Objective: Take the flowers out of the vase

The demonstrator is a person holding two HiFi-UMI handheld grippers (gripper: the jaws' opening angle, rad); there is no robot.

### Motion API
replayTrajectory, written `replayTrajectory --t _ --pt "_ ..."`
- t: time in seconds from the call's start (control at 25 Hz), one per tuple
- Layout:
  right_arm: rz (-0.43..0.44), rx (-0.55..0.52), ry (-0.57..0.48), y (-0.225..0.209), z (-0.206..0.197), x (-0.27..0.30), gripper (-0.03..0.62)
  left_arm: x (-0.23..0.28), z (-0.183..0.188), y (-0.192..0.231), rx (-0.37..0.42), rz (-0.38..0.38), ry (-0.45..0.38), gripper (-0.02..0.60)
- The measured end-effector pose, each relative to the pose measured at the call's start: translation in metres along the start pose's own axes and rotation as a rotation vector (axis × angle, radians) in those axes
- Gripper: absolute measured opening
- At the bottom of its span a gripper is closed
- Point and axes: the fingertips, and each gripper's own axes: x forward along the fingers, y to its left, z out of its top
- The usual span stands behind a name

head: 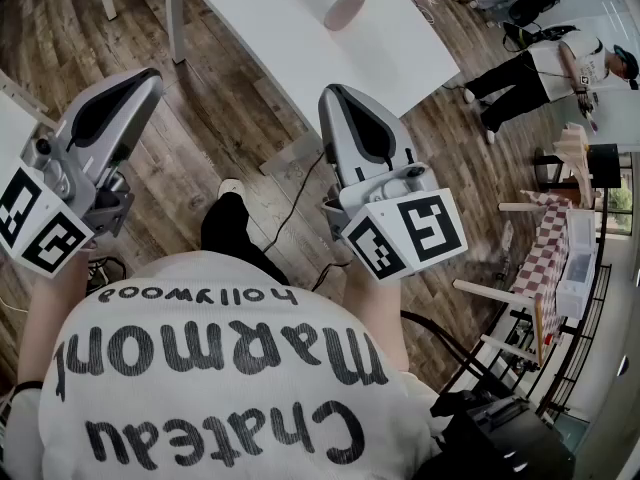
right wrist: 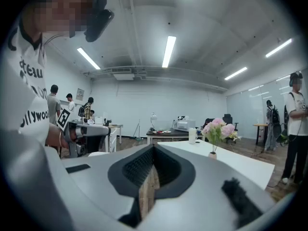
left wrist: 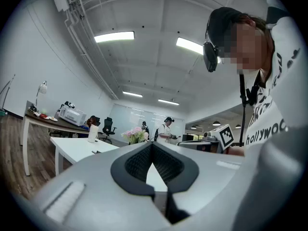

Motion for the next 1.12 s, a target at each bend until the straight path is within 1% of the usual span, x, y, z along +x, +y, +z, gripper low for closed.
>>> replayTrajectory --t 0.24,0.44,0.56,0.68,0.88,1.12 --pt "-0.002 0.022 -0.004 -0.003 0.002 0.006 0.015 0.0 0.001 0.004 -0.013 0.003 -0.004 0.005" --pt "0.001 0.136 -0.014 -0.014 -0.012 0.002 0.015 0.002 -0.009 0.0 -0.022 0.054 0.011 0.005" --pt "0.008 0.2 -0.037 -0.043 -0.01 0.021 0.015 0.026 -0.01 0.013 -0.04 0.053 0.006 0.005" --pt "0.016 0.227 -0.057 -0.072 -0.001 0.04 0.015 0.051 -0.005 0.025 -0.042 0.052 -0.002 0.005" --pt "0.038 0.212 -0.079 -0.115 0.017 0.059 0.015 0.09 0.007 0.039 -0.032 0.07 -0.013 0.005" --pt "0.06 0.197 -0.073 -0.163 0.02 0.107 0.015 0.139 0.01 0.077 -0.041 0.075 -0.018 0.005"
